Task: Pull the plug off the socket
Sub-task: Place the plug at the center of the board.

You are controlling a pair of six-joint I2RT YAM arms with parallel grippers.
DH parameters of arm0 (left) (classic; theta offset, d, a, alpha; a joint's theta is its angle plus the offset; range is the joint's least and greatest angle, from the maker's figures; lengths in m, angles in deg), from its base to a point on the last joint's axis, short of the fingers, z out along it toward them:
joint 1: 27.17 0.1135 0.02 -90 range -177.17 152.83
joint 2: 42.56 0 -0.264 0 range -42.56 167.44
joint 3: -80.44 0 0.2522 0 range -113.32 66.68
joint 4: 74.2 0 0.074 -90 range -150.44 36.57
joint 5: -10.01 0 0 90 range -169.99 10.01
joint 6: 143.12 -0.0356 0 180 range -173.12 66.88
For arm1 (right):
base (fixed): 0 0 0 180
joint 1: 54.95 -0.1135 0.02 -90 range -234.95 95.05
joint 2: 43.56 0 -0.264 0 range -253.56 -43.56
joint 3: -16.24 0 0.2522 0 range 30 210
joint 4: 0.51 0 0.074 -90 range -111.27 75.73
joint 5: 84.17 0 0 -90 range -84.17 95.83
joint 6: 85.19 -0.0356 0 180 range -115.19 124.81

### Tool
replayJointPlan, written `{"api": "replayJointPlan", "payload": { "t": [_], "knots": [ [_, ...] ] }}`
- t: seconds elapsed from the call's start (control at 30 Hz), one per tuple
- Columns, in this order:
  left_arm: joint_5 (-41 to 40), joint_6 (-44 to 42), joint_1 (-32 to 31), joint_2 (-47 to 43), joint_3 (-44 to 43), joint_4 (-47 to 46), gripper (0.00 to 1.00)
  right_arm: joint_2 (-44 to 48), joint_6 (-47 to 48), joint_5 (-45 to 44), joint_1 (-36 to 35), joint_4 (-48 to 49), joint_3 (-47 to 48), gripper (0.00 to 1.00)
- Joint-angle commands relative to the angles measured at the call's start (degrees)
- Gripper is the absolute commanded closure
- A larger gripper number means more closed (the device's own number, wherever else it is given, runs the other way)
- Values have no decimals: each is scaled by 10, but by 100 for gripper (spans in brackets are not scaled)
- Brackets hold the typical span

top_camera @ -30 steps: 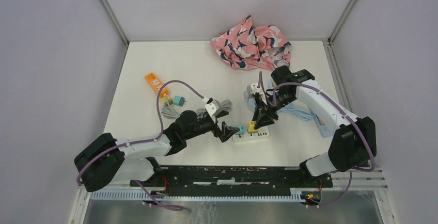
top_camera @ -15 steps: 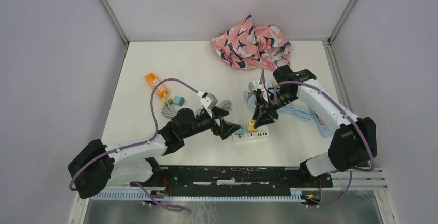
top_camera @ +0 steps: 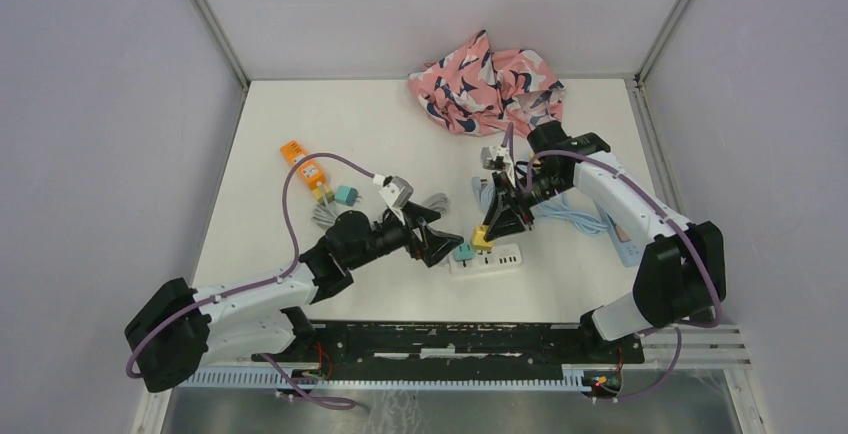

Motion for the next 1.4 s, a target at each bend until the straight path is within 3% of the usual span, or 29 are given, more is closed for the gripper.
{"api": "replayJointPlan", "payload": {
  "t": [0.0, 0.27, 1.0, 1.37],
  "knots": [
    [-31, 28, 3, -17, -2, -14, 1, -6, -72, 41, 6, 56, 9, 96],
    [-36, 27, 3, -6, -8, 2, 1, -13, -217, 32, 10, 157, -10, 96],
    [-108, 77, 4, 40, -53, 62, 1, -45, -455, 22, 27, 328, -44, 93],
    [-148, 98, -1, 92, -137, 186, 7, -93, -590, 25, 45, 381, -45, 92]
  ]
}}
